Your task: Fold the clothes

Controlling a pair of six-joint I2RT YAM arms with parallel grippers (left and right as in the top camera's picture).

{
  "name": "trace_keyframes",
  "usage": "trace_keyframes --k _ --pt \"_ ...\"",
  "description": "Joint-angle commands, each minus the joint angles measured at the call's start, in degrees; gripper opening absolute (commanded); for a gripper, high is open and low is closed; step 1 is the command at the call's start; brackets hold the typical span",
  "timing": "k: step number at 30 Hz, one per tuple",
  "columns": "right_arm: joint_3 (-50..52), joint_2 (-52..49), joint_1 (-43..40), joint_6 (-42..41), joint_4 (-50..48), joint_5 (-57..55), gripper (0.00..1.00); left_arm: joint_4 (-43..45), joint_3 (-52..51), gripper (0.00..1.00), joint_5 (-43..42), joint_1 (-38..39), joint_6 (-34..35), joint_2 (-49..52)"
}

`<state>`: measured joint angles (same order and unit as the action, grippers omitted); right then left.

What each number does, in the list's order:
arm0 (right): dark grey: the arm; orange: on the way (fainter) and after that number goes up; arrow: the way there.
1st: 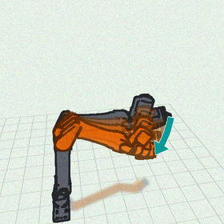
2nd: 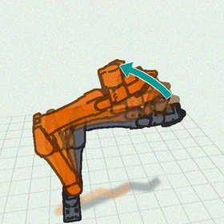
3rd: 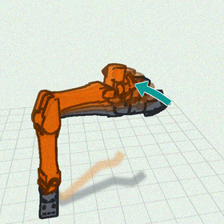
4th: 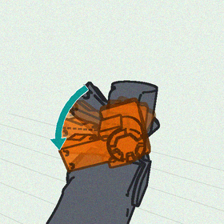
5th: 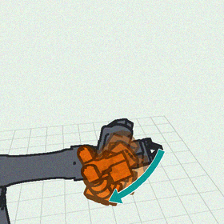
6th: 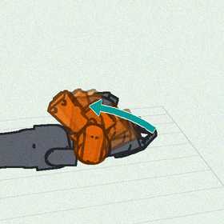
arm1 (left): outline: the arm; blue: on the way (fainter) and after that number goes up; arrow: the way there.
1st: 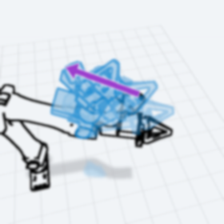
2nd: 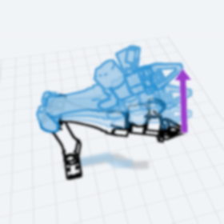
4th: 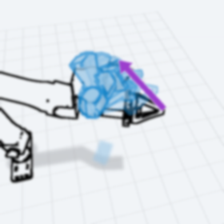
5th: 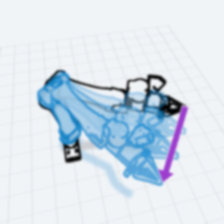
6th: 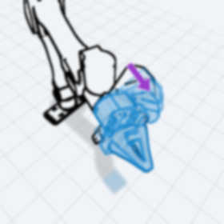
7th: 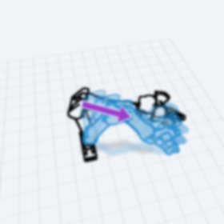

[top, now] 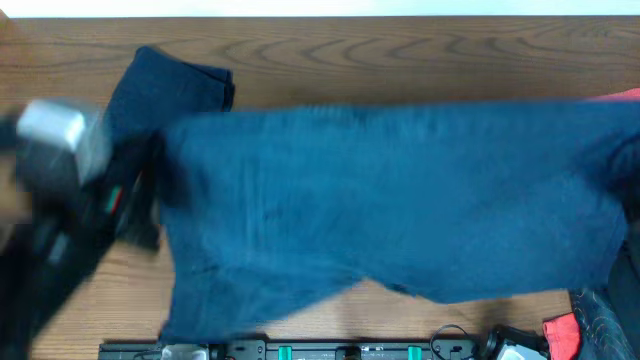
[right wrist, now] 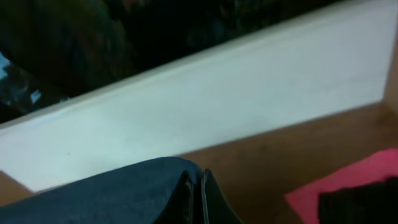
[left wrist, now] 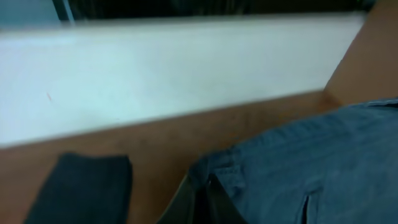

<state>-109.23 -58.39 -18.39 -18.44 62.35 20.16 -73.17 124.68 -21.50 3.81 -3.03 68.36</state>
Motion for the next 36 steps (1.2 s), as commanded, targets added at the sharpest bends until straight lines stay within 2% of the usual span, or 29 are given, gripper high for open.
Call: trace_keyframes --k 1,7,10,11,12,13,14,18,24,30,32,36 --pt "1.05 -9.46 0.17 -0.83 -0.26 -2.12 0.01 1.4 -1.25 0.06 4.39 -0.48 -0.81 10.38" --pt "1.09 -28.72 3.13 -0.81 -6.4 3.15 0.01 9.31 -1.25 0.06 4.0 -0.46 -1.9 28.5" --pt "1.09 -39.01 5.01 -0.83 -12.74 4.5 0.01 14.71 -1.25 0.07 4.02 -0.48 -1.92 38.01" --pt "1.09 -42.34 5.57 -0.79 -15.61 5.35 0.06 17.09 -1.25 0.15 4.02 -0.48 -1.9 41.51" --pt "1.09 -44.89 5.97 -0.2 -17.92 5.97 0.22 18.69 -1.25 0.28 4.04 -0.48 -1.9 44.11" --pt "1.09 -47.15 6.16 0.76 -19.63 6.75 0.38 19.82 -1.22 0.36 4.04 -0.5 -1.88 46.34" --pt "1.07 -49.51 6.19 1.22 -20.74 8.09 0.51 20.2 -1.14 0.49 4.04 -0.57 -1.86 48.17" --pt "1.07 -51.56 4.68 5.29 -17.53 10.05 0.64 17.64 -1.11 0.65 4.48 -1.14 -1.9 48.68" --pt "1.07 -49.86 1.99 11.69 -4.44 10.05 0.68 7.04 -1.11 0.78 4.7 -2.16 -3.17 42.84" --pt "3.26 -49.99 2.95 16.0 11.82 5.86 0.68 -8.81 -1.75 0.8 8.83 -2.14 -4.24 42.62" --pt "5.92 -49.99 3.93 15.98 13.31 3.21 0.68 -11.19 -3.43 0.8 9.14 -2.14 -4.24 43.21" --pt "12.87 -49.99 6.01 15.65 11.32 1.79 0.61 -9.64 -10.69 0.8 8.92 -2.14 -4.0 43.21"
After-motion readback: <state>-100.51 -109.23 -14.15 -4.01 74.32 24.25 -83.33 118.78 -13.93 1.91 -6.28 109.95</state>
